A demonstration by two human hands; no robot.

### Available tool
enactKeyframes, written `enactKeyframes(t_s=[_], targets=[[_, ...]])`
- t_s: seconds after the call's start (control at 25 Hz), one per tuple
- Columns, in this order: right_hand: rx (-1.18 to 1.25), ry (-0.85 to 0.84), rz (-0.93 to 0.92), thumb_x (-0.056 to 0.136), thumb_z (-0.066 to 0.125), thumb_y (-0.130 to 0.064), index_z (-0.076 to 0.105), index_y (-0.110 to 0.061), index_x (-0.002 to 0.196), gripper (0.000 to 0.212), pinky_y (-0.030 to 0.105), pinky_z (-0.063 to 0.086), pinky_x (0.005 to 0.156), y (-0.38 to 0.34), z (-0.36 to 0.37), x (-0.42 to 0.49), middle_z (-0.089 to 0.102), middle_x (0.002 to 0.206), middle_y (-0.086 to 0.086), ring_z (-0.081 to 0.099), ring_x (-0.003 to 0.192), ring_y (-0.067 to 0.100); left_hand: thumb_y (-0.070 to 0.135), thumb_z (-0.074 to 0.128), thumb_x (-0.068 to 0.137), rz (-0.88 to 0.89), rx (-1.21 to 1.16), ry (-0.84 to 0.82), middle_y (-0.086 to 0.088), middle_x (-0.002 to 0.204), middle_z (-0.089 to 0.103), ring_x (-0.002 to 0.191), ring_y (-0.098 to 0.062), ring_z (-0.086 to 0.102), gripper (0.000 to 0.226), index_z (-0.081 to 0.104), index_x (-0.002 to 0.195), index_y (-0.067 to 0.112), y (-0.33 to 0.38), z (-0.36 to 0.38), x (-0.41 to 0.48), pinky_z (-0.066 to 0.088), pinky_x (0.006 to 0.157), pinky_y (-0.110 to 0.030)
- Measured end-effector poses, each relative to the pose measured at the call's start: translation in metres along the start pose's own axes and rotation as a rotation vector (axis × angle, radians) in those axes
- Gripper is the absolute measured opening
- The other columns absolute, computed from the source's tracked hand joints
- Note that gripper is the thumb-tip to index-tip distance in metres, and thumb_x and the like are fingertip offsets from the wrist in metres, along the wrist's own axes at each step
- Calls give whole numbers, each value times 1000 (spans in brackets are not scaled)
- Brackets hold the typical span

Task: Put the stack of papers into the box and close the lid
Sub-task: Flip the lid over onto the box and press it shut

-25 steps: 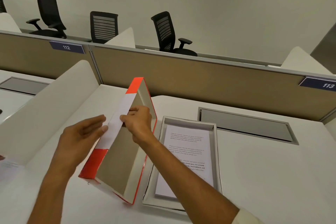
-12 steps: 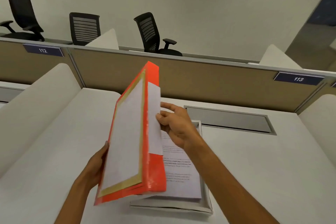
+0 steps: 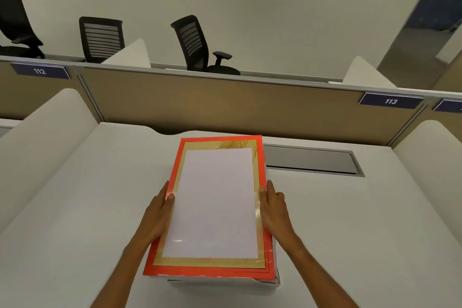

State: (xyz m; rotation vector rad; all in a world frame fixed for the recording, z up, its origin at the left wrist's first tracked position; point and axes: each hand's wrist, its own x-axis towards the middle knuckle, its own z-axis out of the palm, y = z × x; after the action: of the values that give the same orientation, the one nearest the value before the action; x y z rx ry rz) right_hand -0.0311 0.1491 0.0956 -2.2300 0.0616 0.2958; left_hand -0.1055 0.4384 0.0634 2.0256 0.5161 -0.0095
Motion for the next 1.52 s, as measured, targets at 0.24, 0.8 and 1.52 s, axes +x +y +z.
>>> enactKeyframes(t_s=[0.24, 0.8, 1.52], targets=[[-50, -4, 54, 100, 23, -50, 14, -27, 153, 58, 30, 49, 88, 53, 19, 7, 44, 127, 10, 51, 105, 16, 66, 19, 91, -20, 247, -20, -7, 146, 44, 126, -30, 52, 69, 7, 153, 38, -17, 27, -4, 46, 102, -50], [-85, 6, 42, 102, 25, -46, 20, -24, 152, 55, 32, 48, 92, 85, 22, 30, 49, 127, 10, 52, 104, 15, 61, 16, 87, -5, 380, 68, -8, 137, 50, 115, -27, 60, 75, 12, 154, 28, -11, 57, 2, 52, 93, -45], [-110, 0, -23, 102, 26, -45, 23, -24, 150, 53, 35, 45, 100, 92, 32, 34, 50, 136, 7, 50, 108, 12, 49, 26, 98, -52, 388, 31, -9, 153, 38, 132, -33, 50, 63, 13, 154, 23, -21, 63, 3, 42, 106, -53]])
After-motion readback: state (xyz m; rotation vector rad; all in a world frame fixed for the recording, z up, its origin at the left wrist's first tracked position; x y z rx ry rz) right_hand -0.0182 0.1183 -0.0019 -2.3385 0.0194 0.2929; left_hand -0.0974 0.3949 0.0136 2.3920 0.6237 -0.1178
